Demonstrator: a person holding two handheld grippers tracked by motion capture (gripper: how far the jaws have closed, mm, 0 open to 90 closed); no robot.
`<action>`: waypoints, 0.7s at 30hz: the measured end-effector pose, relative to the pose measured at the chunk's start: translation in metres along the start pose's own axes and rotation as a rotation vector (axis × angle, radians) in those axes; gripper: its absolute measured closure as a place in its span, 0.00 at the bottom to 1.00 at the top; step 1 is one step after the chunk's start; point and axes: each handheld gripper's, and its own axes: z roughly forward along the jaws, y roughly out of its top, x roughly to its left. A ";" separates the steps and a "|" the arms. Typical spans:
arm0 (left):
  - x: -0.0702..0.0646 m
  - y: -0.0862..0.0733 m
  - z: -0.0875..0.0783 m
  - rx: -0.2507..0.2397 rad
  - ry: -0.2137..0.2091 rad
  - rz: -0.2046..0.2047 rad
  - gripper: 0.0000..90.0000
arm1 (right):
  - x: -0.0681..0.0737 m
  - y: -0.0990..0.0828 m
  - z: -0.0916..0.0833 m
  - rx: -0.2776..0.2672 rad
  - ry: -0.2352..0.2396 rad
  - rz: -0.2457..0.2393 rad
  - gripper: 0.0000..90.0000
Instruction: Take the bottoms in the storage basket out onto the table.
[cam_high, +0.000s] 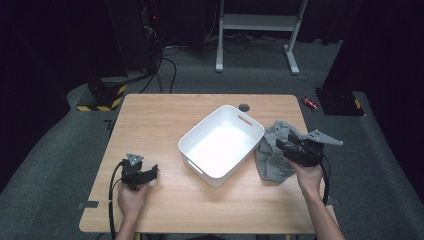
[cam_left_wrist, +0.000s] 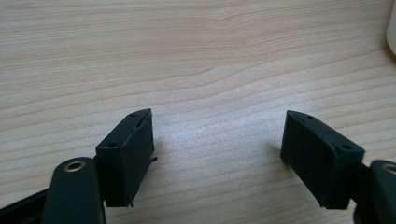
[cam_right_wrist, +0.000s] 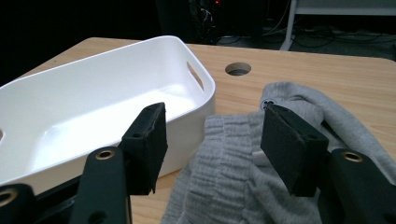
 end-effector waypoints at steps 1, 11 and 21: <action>0.000 0.000 0.000 0.000 0.000 0.000 0.28 | 0.001 -0.002 -0.001 -0.002 0.002 -0.003 0.45; 0.000 0.000 0.000 0.000 0.000 0.000 0.28 | 0.007 -0.014 -0.006 -0.002 0.019 -0.009 0.46; 0.000 0.000 0.000 0.000 0.000 0.000 0.28 | 0.017 -0.028 -0.006 0.008 0.043 -0.017 0.47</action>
